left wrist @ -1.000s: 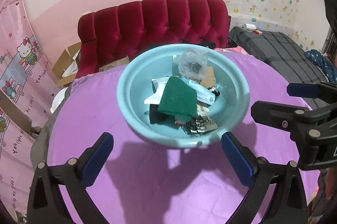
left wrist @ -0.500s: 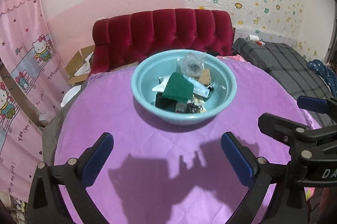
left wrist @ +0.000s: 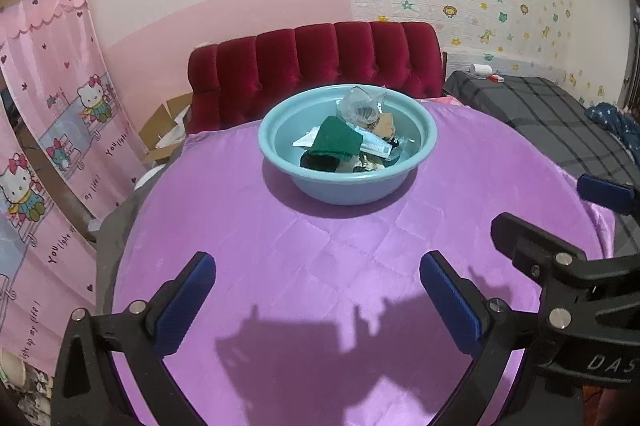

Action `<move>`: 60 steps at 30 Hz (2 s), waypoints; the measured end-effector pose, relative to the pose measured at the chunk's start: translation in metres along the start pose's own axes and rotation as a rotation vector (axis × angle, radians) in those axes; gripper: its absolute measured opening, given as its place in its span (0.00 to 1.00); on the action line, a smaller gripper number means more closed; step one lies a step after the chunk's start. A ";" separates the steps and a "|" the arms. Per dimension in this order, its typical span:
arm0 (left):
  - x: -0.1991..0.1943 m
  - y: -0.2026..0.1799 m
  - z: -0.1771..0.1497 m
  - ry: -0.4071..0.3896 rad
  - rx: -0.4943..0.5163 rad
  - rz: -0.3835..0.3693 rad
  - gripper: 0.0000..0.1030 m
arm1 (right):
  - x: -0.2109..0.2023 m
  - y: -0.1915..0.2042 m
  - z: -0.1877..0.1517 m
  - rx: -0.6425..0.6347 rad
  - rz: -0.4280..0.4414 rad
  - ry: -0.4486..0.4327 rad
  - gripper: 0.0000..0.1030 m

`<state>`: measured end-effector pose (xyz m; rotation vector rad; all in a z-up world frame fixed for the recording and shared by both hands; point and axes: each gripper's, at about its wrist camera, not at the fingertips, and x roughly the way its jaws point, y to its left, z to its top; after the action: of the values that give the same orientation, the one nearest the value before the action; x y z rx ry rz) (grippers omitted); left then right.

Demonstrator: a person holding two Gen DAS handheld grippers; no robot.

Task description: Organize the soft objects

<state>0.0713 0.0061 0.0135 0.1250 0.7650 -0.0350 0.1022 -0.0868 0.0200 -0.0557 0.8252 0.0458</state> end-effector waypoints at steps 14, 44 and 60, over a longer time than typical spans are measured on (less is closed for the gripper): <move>-0.003 -0.006 -0.040 0.046 -0.014 -0.017 1.00 | 0.000 0.001 -0.041 0.027 -0.015 0.052 1.00; -0.007 -0.007 -0.041 0.046 -0.026 -0.037 1.00 | -0.006 0.002 -0.042 0.034 -0.019 0.045 1.00; -0.008 -0.012 -0.040 0.052 -0.023 -0.037 1.00 | -0.005 -0.001 -0.042 0.038 -0.018 0.042 1.00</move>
<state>0.0377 -0.0007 -0.0108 0.0901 0.8196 -0.0583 0.0677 -0.0910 -0.0045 -0.0289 0.8670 0.0118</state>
